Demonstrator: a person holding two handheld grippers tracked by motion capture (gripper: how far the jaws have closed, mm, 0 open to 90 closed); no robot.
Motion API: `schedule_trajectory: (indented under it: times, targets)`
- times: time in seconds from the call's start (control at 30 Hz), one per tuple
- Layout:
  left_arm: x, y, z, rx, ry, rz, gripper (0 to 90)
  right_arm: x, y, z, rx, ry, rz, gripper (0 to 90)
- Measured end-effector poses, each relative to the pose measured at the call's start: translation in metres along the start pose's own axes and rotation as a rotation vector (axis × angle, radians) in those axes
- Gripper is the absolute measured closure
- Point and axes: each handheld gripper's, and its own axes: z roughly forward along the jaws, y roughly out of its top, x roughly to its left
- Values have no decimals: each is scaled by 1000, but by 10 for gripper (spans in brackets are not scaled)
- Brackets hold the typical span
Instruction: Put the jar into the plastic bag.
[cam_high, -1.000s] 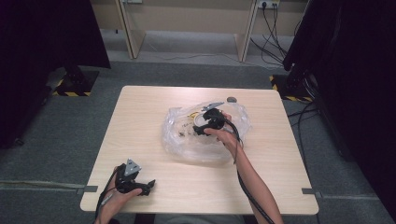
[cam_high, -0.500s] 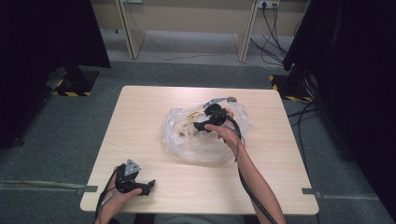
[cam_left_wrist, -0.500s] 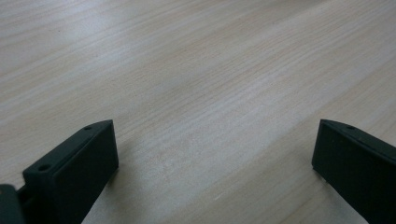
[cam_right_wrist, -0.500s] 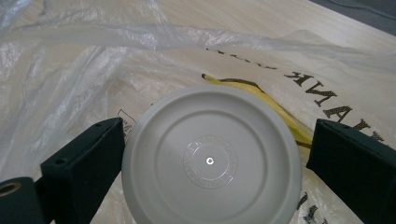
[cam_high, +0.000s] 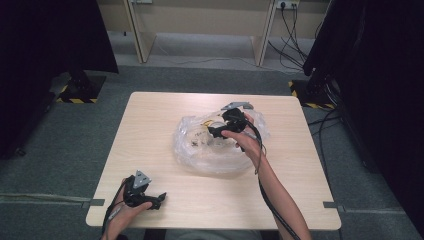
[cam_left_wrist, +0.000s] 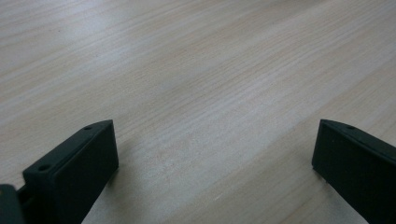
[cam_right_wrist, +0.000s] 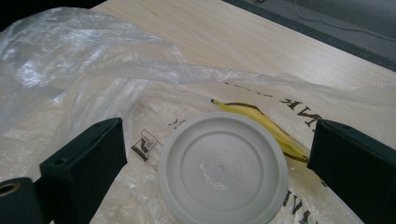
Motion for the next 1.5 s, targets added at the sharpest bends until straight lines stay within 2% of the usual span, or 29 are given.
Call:
schedule_trajectory:
  times: [0.4,0.77,1.1,1.5]
  targets:
    - [0,0,0,0,0,0,0,15,2,-20,-47,33,-26,43]
    - [0,0,0,-2,0,-1,0,28,-4,-42,-82,75,-54,43]
    - [0,0,0,-2,1,0,0,45,-18,-55,-93,120,-102,43]
    - [0,0,0,-2,1,0,0,63,-42,-66,-102,165,-137,43]
